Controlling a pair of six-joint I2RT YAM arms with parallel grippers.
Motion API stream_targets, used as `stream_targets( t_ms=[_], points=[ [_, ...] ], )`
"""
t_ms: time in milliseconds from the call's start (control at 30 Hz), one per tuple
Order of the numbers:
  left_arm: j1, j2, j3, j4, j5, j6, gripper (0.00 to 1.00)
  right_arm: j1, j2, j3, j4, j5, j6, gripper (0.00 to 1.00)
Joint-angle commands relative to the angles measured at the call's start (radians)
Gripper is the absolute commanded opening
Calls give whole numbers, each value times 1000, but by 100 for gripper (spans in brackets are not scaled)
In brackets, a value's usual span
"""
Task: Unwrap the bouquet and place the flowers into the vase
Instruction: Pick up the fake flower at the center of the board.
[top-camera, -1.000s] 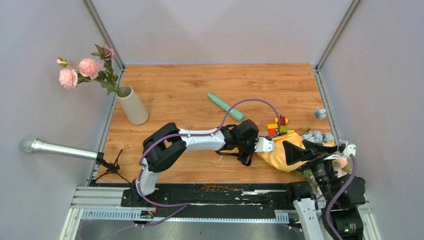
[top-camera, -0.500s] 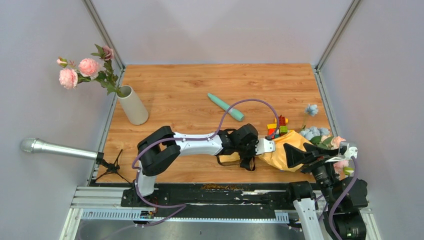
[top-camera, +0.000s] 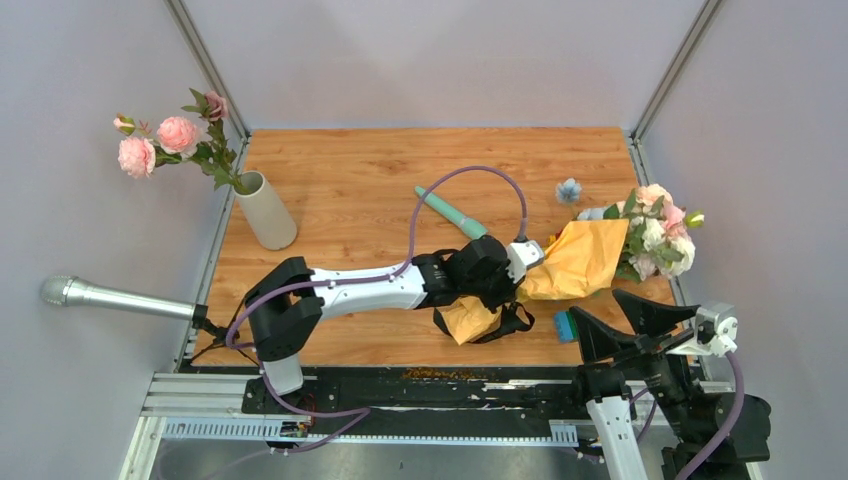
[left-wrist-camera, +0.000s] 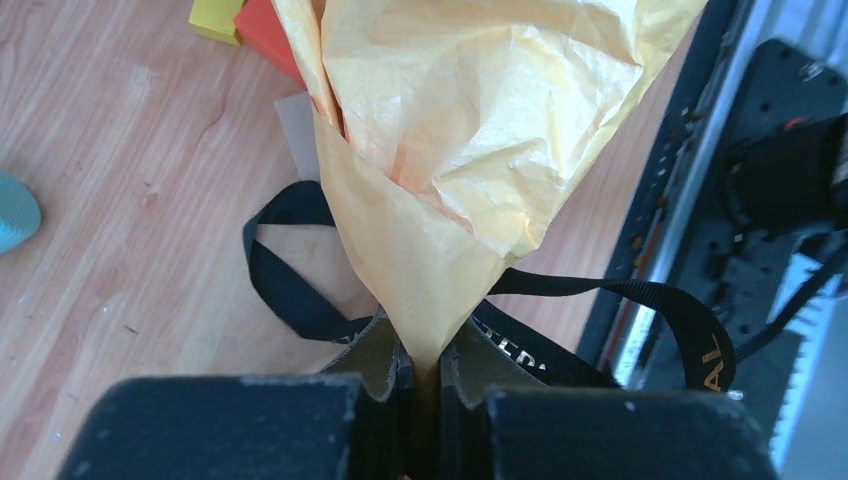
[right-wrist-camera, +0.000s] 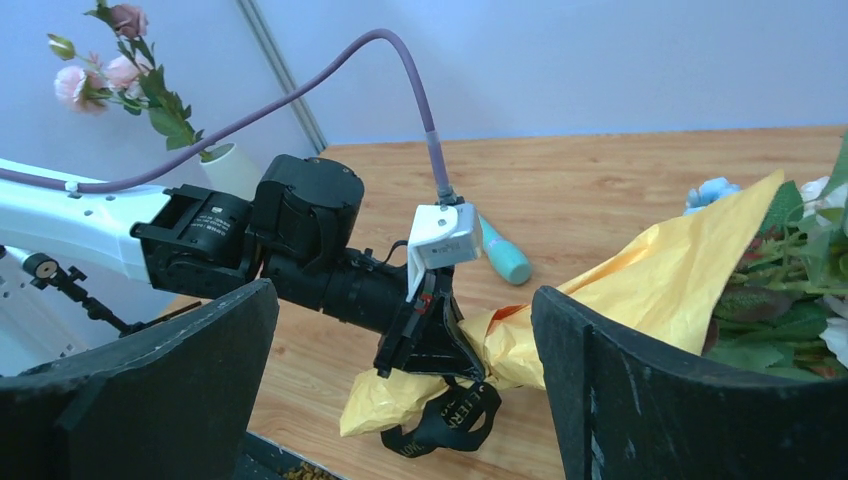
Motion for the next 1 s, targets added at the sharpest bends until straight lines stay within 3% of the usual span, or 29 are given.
stream_targets(
  t_ms=[0, 367, 500, 733, 967],
  points=[
    [-5, -145, -10, 240, 1, -145, 0, -2, -7, 29, 40, -42, -14, 100],
    [-5, -336, -160, 378, -98, -328, 0, -4, -9, -7, 99, -49, 134, 100],
    [-5, -447, -294, 516, -120, -436, 0, -3, -2, -19, 107, -65, 166, 100],
    [-4, -670, -449, 503, -148, -489, 0, -4, 57, -181, 220, -244, 269, 100],
    [-2, -881, -509, 364, -195, -489, 0, -4, 127, -372, 527, -466, 384, 100]
  ],
)
